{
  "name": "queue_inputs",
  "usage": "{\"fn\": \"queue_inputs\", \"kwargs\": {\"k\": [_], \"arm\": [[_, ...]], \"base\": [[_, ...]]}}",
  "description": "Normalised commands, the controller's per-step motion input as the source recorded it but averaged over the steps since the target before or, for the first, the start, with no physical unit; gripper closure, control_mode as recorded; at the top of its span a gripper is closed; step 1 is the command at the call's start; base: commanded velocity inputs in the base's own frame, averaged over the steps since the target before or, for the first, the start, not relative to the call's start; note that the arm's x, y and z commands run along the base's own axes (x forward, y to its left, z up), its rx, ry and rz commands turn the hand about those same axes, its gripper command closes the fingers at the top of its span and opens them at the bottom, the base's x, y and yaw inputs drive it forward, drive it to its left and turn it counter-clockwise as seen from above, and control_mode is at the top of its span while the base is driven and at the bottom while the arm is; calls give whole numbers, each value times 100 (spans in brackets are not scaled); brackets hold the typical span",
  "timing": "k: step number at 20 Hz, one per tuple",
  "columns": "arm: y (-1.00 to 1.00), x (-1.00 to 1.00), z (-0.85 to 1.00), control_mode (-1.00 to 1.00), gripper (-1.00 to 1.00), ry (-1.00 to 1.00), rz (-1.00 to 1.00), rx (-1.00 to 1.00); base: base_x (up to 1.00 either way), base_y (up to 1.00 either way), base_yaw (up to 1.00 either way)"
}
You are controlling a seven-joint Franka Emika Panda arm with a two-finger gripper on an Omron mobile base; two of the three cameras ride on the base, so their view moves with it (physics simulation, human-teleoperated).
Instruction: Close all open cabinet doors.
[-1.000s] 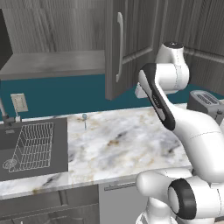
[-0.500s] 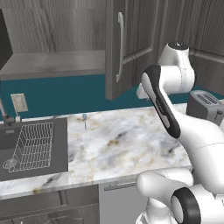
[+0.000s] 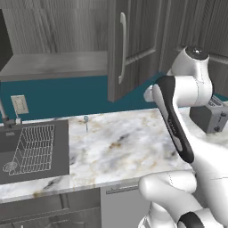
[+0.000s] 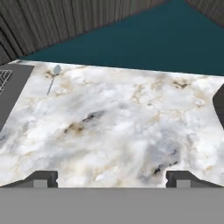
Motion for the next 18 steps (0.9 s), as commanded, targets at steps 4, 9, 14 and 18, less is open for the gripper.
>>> {"fn": "queue_inputs", "kwargs": {"k": [4, 9, 14, 18], "arm": [[0, -37, 21, -100, -100, -24, 0, 0], [0, -31, 24, -100, -100, -28, 2, 0], [1, -5, 39, -100, -100, -29, 7, 0], [0, 0, 46, -100, -100, -26, 9, 0]], "base": [[0, 0, 0], [0, 0, 0], [0, 0, 0], [0, 0, 0]]}}
